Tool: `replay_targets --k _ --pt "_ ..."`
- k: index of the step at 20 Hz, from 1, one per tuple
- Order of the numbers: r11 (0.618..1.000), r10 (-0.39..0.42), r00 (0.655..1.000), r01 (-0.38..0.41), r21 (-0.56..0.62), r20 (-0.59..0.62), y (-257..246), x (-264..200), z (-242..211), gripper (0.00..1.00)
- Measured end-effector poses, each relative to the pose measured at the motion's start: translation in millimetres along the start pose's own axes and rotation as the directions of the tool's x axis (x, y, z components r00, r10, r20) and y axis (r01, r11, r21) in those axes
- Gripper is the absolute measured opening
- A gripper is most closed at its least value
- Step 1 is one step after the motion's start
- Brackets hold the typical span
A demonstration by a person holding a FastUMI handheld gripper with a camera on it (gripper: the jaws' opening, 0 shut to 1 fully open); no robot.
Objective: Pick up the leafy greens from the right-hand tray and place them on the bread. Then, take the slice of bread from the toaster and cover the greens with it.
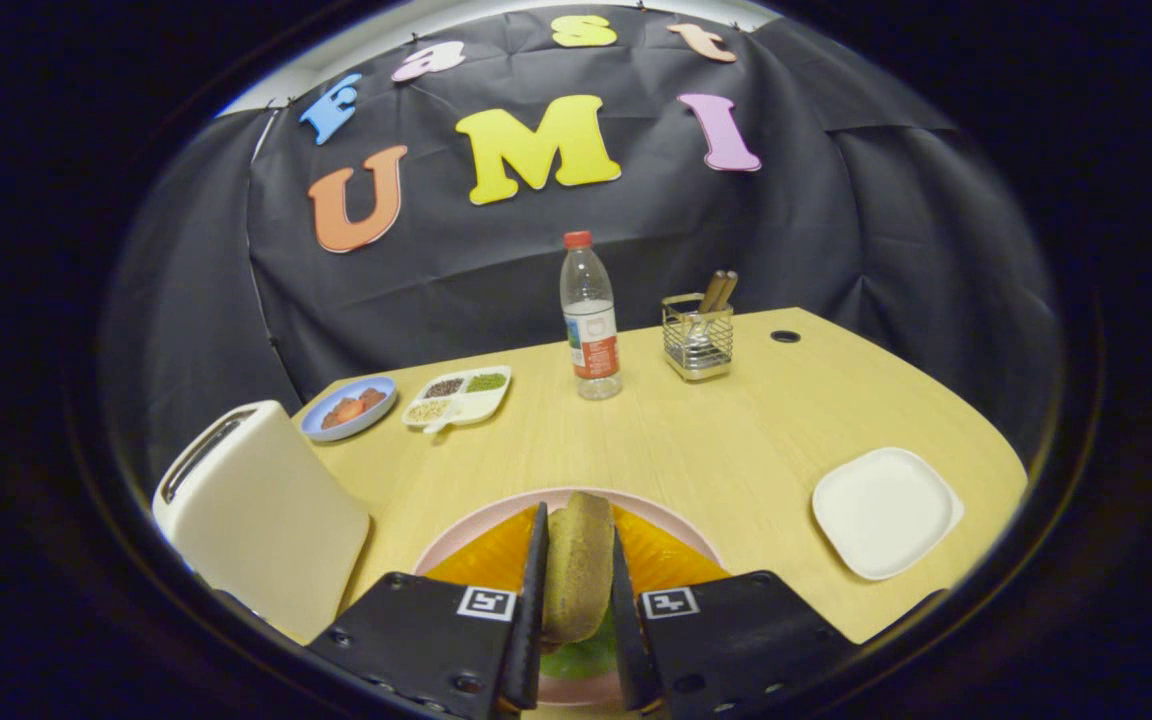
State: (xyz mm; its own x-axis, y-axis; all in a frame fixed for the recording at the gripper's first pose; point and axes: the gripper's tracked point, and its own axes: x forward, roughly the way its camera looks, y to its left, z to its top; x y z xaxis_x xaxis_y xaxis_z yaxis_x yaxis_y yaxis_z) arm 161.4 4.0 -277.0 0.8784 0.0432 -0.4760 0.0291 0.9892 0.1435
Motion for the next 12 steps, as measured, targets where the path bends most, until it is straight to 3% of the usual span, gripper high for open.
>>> replay_targets --k 7,12 --pt "0.997 0.045 0.999 -0.043 0.061 -0.024 -17 7 -11 0.39" --pt "0.995 0.057 0.997 -0.053 0.084 -0.046 -26 8 -15 0.56"
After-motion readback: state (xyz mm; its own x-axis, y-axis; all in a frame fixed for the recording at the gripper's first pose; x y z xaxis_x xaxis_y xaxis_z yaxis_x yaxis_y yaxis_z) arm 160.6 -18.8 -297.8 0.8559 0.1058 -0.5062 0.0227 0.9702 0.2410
